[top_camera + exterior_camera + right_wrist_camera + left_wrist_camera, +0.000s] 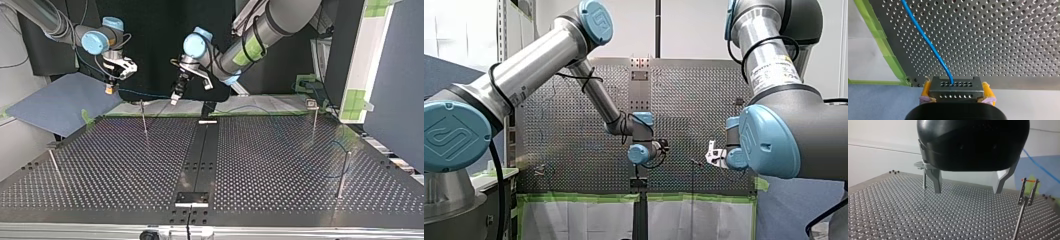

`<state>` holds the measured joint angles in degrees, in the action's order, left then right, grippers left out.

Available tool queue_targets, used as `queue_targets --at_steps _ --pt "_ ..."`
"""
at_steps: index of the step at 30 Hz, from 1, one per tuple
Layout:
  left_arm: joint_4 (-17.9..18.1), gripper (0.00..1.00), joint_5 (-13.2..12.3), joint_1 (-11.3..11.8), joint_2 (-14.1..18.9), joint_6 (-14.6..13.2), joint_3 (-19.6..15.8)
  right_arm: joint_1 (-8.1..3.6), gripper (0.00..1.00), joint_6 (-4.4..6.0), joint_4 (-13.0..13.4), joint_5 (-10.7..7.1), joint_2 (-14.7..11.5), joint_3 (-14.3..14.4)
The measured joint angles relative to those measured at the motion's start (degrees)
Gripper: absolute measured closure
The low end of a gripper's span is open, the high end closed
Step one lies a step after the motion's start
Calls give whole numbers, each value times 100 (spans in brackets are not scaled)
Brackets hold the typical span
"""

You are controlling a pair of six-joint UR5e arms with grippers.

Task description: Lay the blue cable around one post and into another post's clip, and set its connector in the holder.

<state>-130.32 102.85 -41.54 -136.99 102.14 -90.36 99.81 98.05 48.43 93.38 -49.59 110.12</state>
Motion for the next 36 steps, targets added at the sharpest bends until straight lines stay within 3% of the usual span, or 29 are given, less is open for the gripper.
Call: queue_targets --at_steps 6,14,30,36 --pt "251 0 218 47 -297 -25 76 5 100 -5 5 22 2 4" --pt "122 0 599 185 -715 -216 -213 -6 100 -34 14 23 4 6" --pt "33 0 428 191 -1499 -300 104 51 100 -71 11 11 5 9" --pt "35 0 544 174 -1792 -310 361 85 100 -73 18 1 5 9"
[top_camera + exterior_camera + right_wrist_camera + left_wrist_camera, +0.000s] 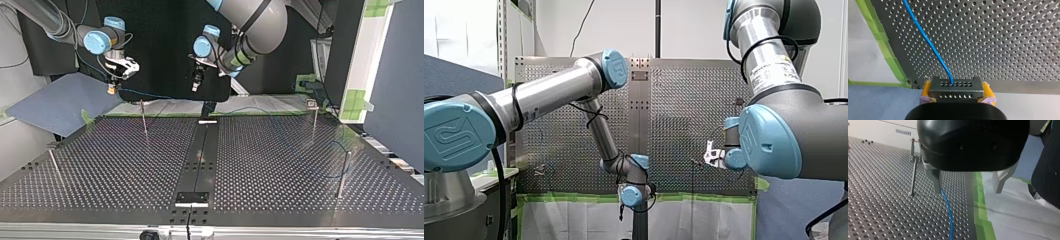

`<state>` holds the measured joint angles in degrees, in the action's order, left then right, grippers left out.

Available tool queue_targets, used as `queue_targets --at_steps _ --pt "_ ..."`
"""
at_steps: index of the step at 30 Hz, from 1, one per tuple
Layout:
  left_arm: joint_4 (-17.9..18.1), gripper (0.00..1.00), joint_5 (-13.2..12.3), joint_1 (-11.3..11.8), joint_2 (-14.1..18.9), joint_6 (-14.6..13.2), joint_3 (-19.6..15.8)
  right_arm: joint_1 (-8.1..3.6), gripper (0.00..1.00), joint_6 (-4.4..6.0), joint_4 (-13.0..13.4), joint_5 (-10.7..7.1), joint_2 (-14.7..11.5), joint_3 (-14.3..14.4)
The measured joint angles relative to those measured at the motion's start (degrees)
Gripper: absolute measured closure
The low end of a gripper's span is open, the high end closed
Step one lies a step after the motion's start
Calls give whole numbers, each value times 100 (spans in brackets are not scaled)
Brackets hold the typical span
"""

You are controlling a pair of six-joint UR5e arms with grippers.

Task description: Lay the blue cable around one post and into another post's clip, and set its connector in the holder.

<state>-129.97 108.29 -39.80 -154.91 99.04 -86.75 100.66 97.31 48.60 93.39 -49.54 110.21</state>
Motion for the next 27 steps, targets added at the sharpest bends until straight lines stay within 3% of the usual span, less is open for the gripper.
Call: queue_targets --at_steps 22,27 --pt "-643 0 353 -31 -1077 -93 1022 16 100 0 31 -11 0 -1" --pt "-659 0 396 -30 -1112 -101 1105 19 100 0 31 -12 0 -1"
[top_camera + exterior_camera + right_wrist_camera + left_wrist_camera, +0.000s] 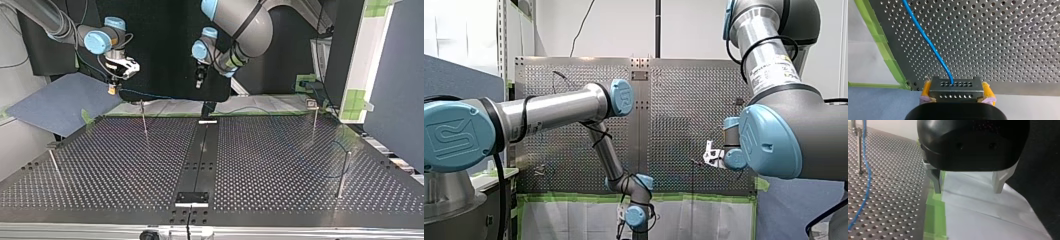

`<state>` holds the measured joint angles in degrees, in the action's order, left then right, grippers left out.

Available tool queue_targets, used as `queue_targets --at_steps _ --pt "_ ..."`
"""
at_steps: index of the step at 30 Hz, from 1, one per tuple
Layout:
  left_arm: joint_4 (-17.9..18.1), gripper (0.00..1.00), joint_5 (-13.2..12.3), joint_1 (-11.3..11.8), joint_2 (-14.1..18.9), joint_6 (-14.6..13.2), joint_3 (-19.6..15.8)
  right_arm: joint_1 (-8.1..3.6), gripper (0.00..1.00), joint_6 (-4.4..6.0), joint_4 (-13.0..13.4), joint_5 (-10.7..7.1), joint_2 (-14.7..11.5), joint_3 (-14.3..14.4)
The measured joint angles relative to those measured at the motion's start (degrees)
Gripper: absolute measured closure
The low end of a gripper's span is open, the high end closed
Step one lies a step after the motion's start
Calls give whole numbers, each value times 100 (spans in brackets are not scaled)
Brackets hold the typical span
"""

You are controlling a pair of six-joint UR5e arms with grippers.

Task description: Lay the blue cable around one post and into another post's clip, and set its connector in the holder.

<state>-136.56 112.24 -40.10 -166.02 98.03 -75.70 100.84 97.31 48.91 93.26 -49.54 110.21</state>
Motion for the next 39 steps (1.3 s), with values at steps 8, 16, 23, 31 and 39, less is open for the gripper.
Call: queue_targets --at_steps 8,16,23,31,39 --pt "-26 0 136 1 370 -88 13 18 100 -1 -5 0 0 2" --pt "-41 0 225 47 486 -97 36 27 100 0 -5 0 1 4" --pt "-41 0 522 81 488 -186 37 29 100 0 -3 0 2 6" --pt "87 0 559 64 489 -291 39 34 100 -6 -13 0 2 7" --pt "428 0 487 65 487 -419 54 63 100 -17 -35 0 5 18"
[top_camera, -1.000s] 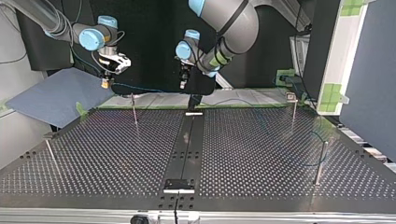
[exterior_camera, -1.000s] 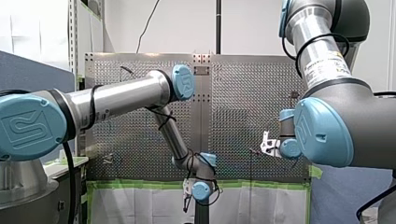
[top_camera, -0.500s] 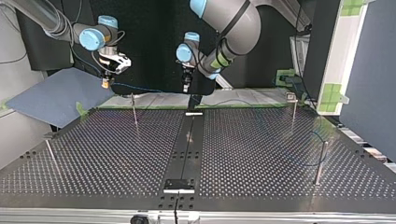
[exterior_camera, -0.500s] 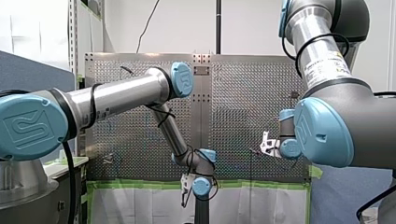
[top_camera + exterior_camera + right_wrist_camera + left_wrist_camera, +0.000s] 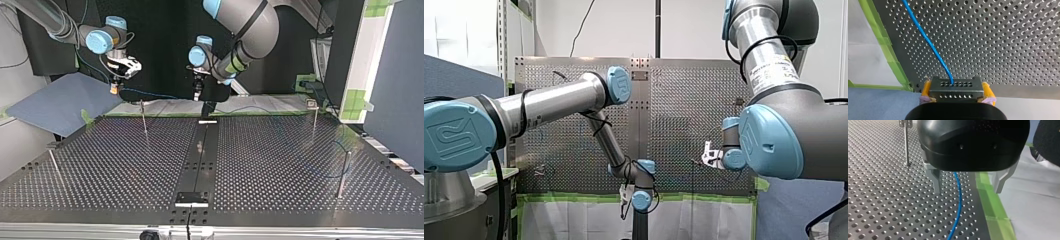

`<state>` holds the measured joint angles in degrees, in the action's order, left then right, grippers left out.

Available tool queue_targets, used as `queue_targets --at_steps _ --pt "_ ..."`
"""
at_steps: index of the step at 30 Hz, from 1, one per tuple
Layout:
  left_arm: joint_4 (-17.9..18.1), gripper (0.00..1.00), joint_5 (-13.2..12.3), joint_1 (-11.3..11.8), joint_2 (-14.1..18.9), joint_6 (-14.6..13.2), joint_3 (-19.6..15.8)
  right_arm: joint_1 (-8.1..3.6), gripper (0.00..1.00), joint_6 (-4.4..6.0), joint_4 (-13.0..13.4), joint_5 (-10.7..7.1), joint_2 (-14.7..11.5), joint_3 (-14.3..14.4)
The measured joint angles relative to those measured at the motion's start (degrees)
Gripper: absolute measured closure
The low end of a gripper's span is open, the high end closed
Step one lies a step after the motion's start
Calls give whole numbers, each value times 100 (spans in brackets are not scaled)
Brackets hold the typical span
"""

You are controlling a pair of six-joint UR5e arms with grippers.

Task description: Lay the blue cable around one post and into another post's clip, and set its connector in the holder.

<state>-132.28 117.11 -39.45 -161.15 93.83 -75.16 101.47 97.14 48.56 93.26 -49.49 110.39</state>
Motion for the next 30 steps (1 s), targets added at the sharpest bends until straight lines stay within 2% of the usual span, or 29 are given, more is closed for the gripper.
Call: queue_targets --at_steps 13,26,30 --pt "-57 0 -45 115 -31 -212 163 65 100 -1 -100 7 -3 6" --pt "-13 0 -37 153 -32 -201 164 96 100 -13 -160 19 -5 5" --pt "-7 0 -108 153 -28 -183 164 97 100 -28 -161 24 -4 6"
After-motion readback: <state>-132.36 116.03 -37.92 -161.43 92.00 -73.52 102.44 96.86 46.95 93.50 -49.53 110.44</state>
